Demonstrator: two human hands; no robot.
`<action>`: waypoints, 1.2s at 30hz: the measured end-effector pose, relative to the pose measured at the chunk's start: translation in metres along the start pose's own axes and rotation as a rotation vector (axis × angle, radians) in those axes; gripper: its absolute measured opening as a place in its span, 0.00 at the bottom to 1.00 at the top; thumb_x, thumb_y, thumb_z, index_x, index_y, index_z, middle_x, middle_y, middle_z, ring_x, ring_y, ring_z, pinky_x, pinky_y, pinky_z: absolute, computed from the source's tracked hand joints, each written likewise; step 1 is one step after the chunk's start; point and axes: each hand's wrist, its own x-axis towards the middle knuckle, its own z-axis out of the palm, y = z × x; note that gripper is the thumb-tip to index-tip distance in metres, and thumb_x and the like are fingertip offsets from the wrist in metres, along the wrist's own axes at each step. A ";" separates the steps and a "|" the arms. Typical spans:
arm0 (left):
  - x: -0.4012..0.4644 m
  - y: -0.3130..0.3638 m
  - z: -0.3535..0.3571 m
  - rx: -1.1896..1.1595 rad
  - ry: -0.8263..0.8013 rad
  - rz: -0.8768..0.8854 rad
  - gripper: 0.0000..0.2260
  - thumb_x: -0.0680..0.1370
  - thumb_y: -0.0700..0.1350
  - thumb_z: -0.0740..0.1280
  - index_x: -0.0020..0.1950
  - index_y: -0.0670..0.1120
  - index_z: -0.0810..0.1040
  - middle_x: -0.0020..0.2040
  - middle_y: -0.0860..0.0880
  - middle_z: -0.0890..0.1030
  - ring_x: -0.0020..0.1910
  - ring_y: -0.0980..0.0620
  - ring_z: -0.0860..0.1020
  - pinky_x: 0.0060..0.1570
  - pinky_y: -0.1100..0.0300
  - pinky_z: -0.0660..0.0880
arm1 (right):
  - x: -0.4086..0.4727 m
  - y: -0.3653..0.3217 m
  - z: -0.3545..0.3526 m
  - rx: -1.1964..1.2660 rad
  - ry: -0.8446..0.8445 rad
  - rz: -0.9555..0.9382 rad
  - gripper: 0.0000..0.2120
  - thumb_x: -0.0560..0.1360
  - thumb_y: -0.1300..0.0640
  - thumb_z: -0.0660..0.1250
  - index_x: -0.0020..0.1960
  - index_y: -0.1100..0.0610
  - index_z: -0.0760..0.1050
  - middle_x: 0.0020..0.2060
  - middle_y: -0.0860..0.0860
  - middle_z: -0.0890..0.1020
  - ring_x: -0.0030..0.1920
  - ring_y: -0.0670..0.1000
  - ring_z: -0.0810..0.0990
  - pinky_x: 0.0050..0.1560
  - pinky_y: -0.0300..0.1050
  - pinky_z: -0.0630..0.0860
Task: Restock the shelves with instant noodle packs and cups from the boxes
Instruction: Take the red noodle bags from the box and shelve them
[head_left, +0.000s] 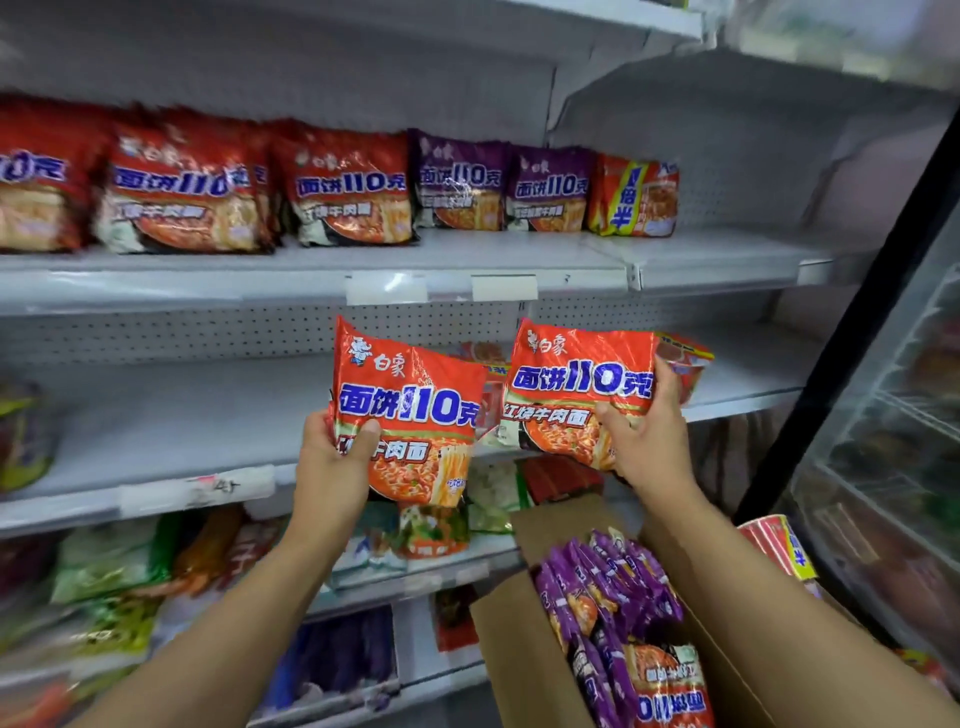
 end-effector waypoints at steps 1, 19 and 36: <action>0.002 0.007 -0.007 -0.008 0.018 0.012 0.10 0.80 0.45 0.64 0.59 0.48 0.66 0.52 0.49 0.78 0.46 0.51 0.79 0.39 0.61 0.74 | 0.002 -0.008 0.006 0.010 -0.013 -0.018 0.32 0.76 0.60 0.68 0.74 0.52 0.56 0.58 0.47 0.73 0.57 0.47 0.75 0.57 0.46 0.74; 0.108 0.092 -0.150 -0.046 0.198 0.172 0.10 0.79 0.47 0.65 0.58 0.48 0.69 0.53 0.49 0.79 0.51 0.49 0.79 0.49 0.54 0.74 | 0.057 -0.163 0.144 0.211 -0.029 -0.183 0.31 0.77 0.59 0.66 0.75 0.52 0.55 0.54 0.45 0.76 0.45 0.36 0.76 0.47 0.41 0.75; 0.212 0.124 -0.186 -0.037 0.173 0.263 0.11 0.80 0.47 0.64 0.62 0.50 0.69 0.58 0.50 0.78 0.55 0.50 0.78 0.52 0.55 0.72 | 0.158 -0.211 0.228 0.201 -0.113 -0.140 0.26 0.77 0.62 0.66 0.72 0.56 0.59 0.56 0.49 0.74 0.54 0.50 0.77 0.50 0.45 0.75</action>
